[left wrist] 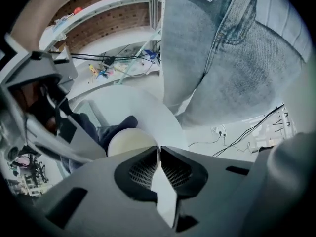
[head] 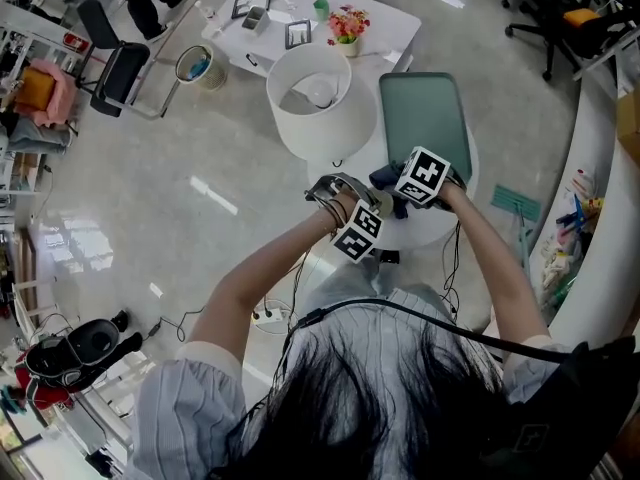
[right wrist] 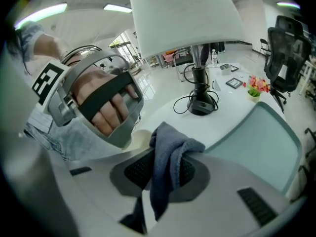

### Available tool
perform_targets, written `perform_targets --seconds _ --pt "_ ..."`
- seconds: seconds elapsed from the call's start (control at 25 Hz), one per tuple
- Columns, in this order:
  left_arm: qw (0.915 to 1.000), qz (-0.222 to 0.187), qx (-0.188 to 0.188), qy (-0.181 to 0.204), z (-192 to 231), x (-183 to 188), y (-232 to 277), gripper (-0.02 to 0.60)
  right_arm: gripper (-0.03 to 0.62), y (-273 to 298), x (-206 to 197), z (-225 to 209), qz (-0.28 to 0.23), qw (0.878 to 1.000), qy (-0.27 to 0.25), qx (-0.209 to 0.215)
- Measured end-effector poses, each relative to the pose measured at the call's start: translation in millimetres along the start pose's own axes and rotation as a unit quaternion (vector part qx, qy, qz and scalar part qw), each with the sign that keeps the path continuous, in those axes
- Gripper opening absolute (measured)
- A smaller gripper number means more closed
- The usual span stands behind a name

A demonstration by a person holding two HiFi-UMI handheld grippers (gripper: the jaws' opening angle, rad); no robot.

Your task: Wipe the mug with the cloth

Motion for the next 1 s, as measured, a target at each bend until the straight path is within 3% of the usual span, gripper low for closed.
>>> perform_targets --seconds 0.2,0.4,0.6,0.8,1.0 --pt "0.9997 0.008 0.003 0.021 -0.8 2.1 -0.5 0.034 0.080 5.1 12.3 -2.0 0.021 0.999 -0.029 0.006" --pt "0.9999 -0.004 0.010 0.011 -1.1 1.5 1.8 0.034 0.080 5.6 11.9 -2.2 0.001 1.000 -0.015 0.000" --pt "0.9954 -0.053 0.024 -0.076 4.6 3.8 -7.2 0.045 0.080 -6.1 7.8 -4.7 -0.058 0.996 0.037 -0.052" --pt "0.9780 -0.105 0.049 -0.174 10.2 1.1 -23.5 0.046 0.080 -24.4 2.0 -3.9 -0.113 0.985 0.085 -0.103" --pt "0.9432 -0.171 0.081 -0.273 13.4 6.0 -44.5 0.045 0.080 -39.7 0.3 7.8 -0.176 0.964 0.143 -0.138"
Point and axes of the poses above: the fingertips, and each gripper's own axes: y forward along the fingers, z to its left, x out of its top, the point moved 1 cm from there along -y, backward along the fingers, and after that the axes turned 11 degrees about -y, right-handed, at the moved point
